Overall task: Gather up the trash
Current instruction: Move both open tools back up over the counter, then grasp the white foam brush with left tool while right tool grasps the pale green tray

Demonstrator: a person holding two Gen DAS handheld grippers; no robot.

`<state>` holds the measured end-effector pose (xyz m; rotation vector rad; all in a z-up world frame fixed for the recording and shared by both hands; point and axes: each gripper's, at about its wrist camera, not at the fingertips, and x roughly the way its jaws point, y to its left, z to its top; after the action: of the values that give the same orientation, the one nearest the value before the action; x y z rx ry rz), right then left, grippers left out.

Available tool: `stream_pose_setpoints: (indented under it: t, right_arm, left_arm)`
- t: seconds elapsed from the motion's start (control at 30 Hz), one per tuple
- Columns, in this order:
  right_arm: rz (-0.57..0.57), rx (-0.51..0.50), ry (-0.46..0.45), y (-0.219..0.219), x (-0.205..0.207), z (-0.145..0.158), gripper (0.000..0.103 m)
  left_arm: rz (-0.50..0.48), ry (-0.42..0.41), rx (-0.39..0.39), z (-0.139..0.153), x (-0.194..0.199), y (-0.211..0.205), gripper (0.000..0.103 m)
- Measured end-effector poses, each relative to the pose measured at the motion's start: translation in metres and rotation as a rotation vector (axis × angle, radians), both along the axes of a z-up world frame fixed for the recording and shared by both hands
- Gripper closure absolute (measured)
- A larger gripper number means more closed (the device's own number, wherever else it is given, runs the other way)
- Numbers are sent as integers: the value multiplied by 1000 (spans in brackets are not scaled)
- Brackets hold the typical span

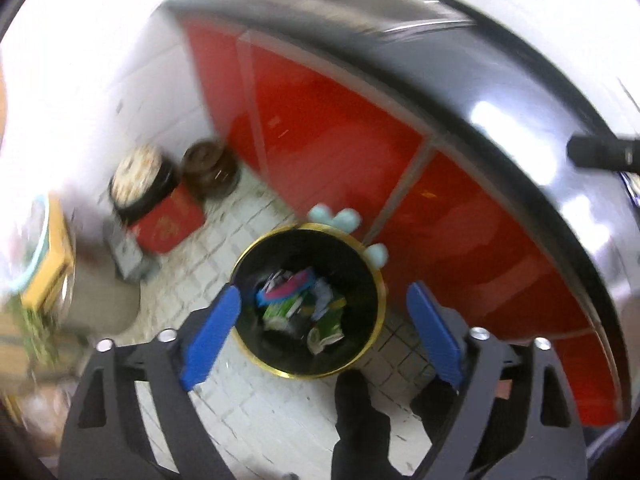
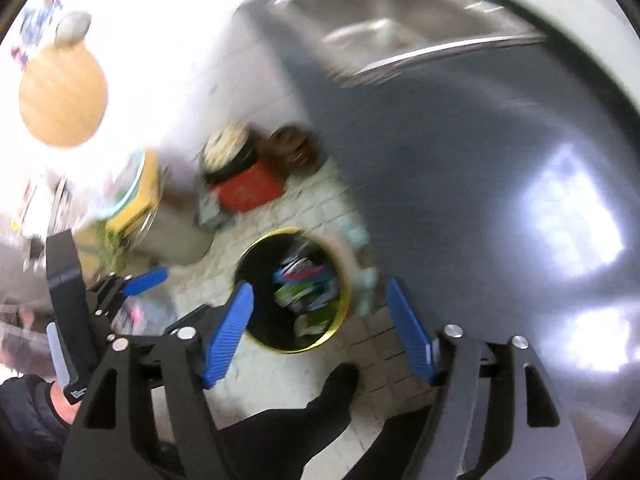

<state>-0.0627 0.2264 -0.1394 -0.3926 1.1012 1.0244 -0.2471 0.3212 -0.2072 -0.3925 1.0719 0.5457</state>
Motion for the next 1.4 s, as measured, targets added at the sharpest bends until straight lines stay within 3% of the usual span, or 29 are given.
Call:
stream_pose_setpoints:
  t: [0.13, 0.3, 0.4, 0.57, 0.73, 0.93, 1.1, 1.4]
  right_arm:
    - [-237, 44, -70, -96, 41, 38, 27]
    - [-571, 86, -123, -235, 77, 70, 27]
    - [-725, 73, -156, -303, 86, 77, 27]
    - [-935, 71, -148, -403, 87, 73, 26]
    - [-1021, 88, -120, -456, 95, 65, 26]
    - [-1072, 96, -70, -480, 132, 47, 26]
    - [-1110, 84, 5, -498, 167, 18, 26]
    - [-1102, 44, 143, -516, 227, -36, 26]
  left_arm:
    - [-168, -52, 14, 33, 46, -43, 9]
    - [-458, -130, 34, 69, 127, -117, 9]
    - [-628, -184, 51, 90, 178, -170, 9]
    - [-798, -229, 44, 108, 236, -244, 9]
    - [-910, -242, 54, 113, 275, -297, 9]
    - [-1001, -228, 98, 109, 322, -338, 9]
    - [-1046, -217, 132, 103, 383, -371, 9]
    - [-1216, -204, 213, 78, 501, -452, 9]
